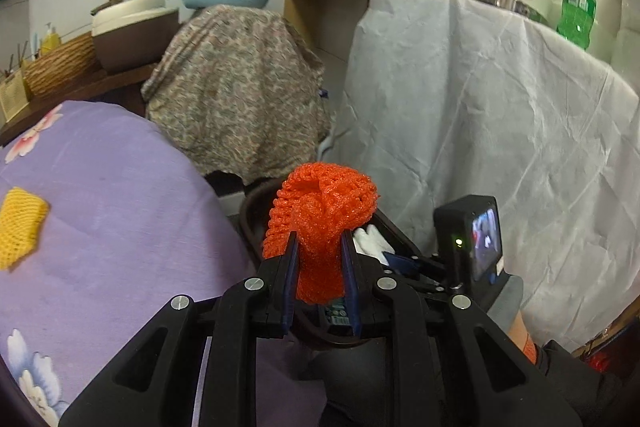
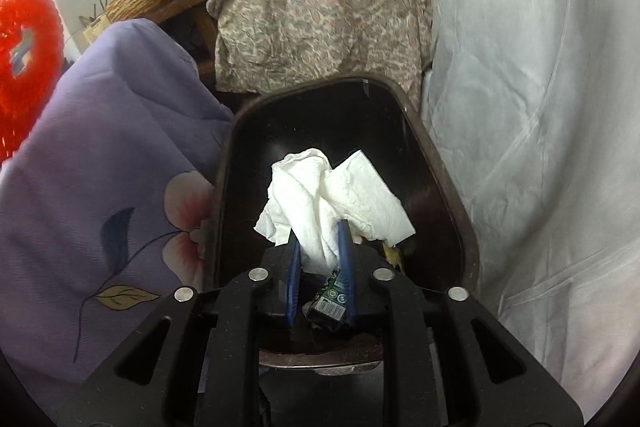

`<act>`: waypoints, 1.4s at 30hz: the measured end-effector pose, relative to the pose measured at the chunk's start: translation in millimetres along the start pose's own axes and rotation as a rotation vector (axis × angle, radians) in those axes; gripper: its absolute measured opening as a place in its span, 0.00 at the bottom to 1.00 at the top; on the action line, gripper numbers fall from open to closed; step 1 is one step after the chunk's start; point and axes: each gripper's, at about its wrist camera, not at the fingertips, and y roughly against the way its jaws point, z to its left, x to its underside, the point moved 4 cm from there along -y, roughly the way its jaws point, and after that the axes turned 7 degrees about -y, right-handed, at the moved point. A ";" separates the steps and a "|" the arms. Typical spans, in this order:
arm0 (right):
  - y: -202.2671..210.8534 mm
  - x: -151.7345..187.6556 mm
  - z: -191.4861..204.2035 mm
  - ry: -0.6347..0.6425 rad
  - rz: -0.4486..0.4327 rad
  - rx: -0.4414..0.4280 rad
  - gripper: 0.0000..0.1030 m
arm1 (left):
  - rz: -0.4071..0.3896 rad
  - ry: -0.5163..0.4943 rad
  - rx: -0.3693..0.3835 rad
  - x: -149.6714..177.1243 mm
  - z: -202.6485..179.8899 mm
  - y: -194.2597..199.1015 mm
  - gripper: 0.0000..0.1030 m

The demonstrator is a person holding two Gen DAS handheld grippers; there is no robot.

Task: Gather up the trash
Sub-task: 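Carry net and tissue to the bin and open both tools above it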

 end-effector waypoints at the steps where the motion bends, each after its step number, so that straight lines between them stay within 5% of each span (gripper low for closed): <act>1: -2.0 0.1 -1.7 -0.008 0.003 0.003 0.31 | 0.011 -0.005 0.004 0.1 -4.5 -5.6 0.20; 4: -1.4 2.8 -4.5 -0.022 -0.006 0.025 0.53 | 0.029 -0.013 0.006 0.0 -13.2 -17.0 0.20; 8: 12.9 9.1 -4.6 -0.017 -0.029 0.040 0.62 | 0.075 -0.008 0.009 -1.5 -18.4 -34.6 0.20; 22: 64.0 36.4 -19.6 -0.035 -0.077 0.058 0.64 | 0.235 -0.037 -0.003 9.0 -31.6 -104.1 0.20; 24: 67.9 37.8 -19.5 -0.034 -0.084 0.056 0.64 | 0.242 -0.020 0.013 9.7 -29.5 -111.0 0.27; 27: 72.0 39.4 -19.1 -0.025 -0.090 0.061 0.64 | 0.235 -0.016 0.011 13.8 -25.3 -115.5 0.58; 32: 74.2 41.8 -20.3 -0.020 -0.090 0.063 0.64 | 0.192 0.020 0.027 6.7 -23.7 -109.1 0.80; 42: 79.3 42.6 -14.7 -0.013 -0.092 0.062 0.64 | 0.149 0.072 0.039 -6.7 -18.2 -90.5 0.83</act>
